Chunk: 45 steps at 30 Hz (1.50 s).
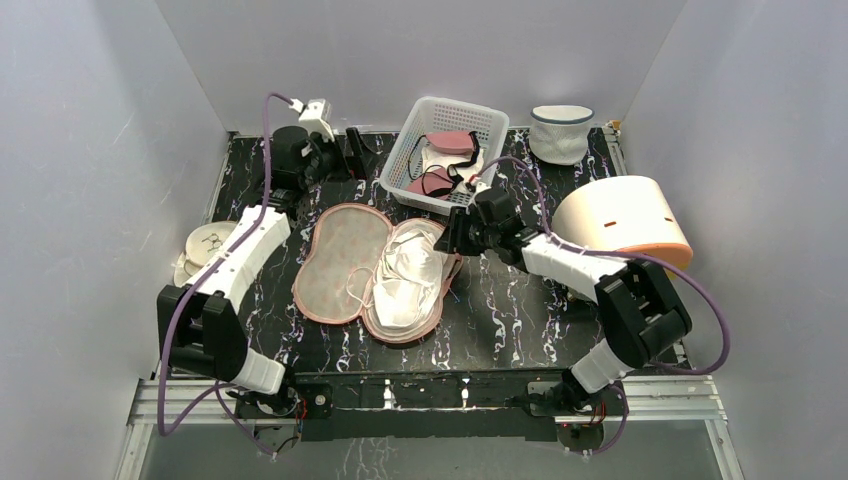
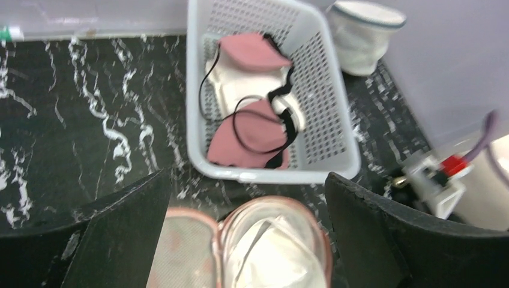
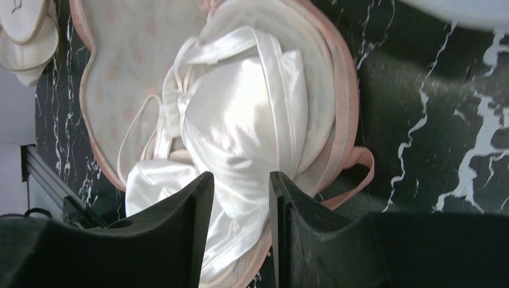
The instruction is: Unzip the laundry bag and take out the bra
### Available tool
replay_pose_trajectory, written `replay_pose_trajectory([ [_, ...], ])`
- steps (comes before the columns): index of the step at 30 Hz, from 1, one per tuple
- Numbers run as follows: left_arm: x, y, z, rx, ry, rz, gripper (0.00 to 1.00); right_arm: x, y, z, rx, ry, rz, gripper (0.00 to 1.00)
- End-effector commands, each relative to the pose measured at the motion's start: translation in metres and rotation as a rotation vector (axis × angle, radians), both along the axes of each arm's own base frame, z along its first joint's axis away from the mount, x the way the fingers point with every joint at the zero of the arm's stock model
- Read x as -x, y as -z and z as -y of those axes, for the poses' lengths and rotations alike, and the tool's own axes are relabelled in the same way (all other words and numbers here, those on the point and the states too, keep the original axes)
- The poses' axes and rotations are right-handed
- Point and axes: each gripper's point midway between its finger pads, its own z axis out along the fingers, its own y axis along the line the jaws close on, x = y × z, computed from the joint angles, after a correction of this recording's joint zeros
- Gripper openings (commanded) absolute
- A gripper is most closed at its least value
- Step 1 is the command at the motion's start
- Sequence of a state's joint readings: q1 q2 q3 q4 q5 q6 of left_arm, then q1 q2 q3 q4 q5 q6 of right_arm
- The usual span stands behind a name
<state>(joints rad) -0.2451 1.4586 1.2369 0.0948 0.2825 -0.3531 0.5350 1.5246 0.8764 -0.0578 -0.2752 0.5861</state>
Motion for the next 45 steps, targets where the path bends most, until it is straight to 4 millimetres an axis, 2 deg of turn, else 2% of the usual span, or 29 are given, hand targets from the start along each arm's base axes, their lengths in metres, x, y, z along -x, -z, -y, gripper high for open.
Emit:
replay_pose_trajectory([
  [1,-0.003,0.019,-0.011,-0.115,-0.003,0.053,0.99,-0.033,-0.011,-0.004,0.045,0.035,0.082,0.36],
  [6,-0.004,0.023,-0.01,-0.133,0.015,0.052,0.98,-0.051,-0.001,-0.021,0.047,0.002,0.059,0.32],
  [12,-0.003,0.024,-0.002,-0.116,0.057,0.029,0.98,-0.071,0.023,-0.021,0.112,0.032,0.053,0.31],
  [17,-0.002,0.026,0.006,-0.081,0.086,0.007,0.98,-0.073,0.03,-0.032,0.139,0.031,0.054,0.3],
  [22,-0.002,0.026,0.007,-0.073,0.09,0.004,0.98,-0.074,0.035,-0.03,0.225,0.077,0.086,0.31],
  [23,-0.001,0.026,0.007,-0.073,0.09,0.005,0.98,-0.074,0.037,-0.028,0.245,0.087,0.087,0.3],
  [27,-0.001,0.023,0.007,-0.071,0.09,0.011,0.98,-0.073,0.041,-0.022,0.319,0.12,0.109,0.09],
  [31,-0.001,0.026,0.008,-0.067,0.095,0.004,0.98,-0.069,0.025,-0.028,0.325,0.115,0.154,0.0],
  [36,-0.001,0.027,0.011,-0.056,0.107,-0.002,0.98,-0.06,-0.012,-0.04,0.269,0.074,0.228,0.0],
  [37,0.0,0.027,0.011,-0.056,0.108,-0.001,0.98,-0.057,-0.024,-0.042,0.24,0.063,0.246,0.0],
  [45,-0.001,0.027,0.01,-0.061,0.106,-0.002,0.98,-0.036,-0.077,-0.044,0.108,0.022,0.319,0.0],
])
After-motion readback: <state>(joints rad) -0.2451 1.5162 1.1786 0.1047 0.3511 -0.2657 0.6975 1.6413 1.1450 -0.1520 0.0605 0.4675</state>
